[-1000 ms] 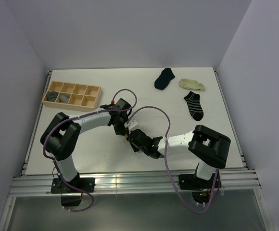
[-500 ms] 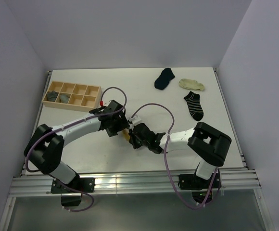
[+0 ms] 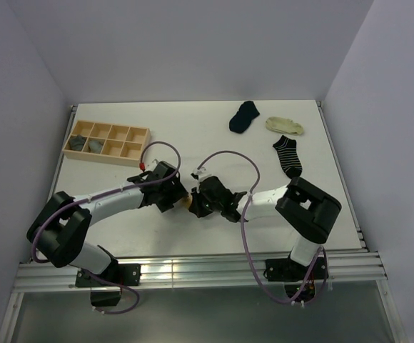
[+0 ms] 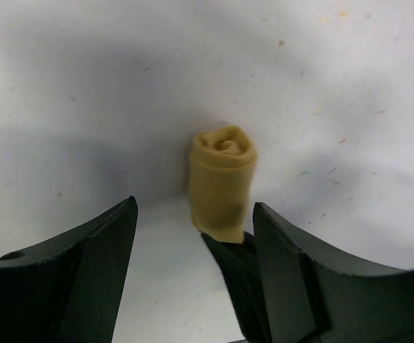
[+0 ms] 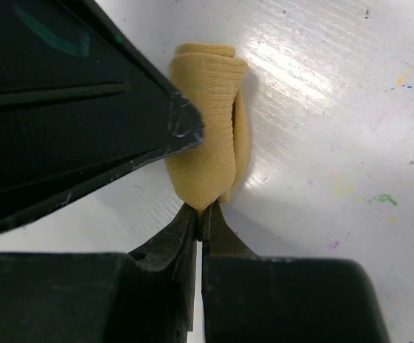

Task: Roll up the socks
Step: Roll the sock at the center of the board, then pick up the sock at the center of the board.

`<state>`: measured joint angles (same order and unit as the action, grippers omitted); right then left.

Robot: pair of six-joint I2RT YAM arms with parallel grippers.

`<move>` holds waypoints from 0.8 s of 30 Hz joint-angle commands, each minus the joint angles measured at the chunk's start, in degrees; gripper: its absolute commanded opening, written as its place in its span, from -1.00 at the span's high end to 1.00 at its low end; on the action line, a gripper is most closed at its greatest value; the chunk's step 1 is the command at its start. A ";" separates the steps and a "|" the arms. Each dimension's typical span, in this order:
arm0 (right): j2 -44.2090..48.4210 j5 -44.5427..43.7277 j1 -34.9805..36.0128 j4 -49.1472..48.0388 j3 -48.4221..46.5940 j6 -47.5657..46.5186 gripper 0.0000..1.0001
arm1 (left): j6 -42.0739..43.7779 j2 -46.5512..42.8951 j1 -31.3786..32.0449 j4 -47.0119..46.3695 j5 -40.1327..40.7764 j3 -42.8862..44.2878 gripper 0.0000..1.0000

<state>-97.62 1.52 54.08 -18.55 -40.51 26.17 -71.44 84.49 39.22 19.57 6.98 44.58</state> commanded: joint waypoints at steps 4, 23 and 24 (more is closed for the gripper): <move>-4.15 7.78 -2.93 5.54 0.35 3.09 1.00 | -0.10 0.85 0.77 -7.53 0.58 -0.72 -0.39; -7.67 18.16 -8.73 2.02 1.05 10.29 1.00 | 0.34 7.18 1.30 -4.55 2.42 -0.20 -0.18; -7.76 19.56 -9.08 1.67 1.22 10.65 1.00 | 0.42 8.05 1.30 -4.20 2.42 -0.02 -0.16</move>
<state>-102.06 19.57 45.82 -23.44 -40.95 35.57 -71.40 89.32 40.21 12.23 7.29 44.51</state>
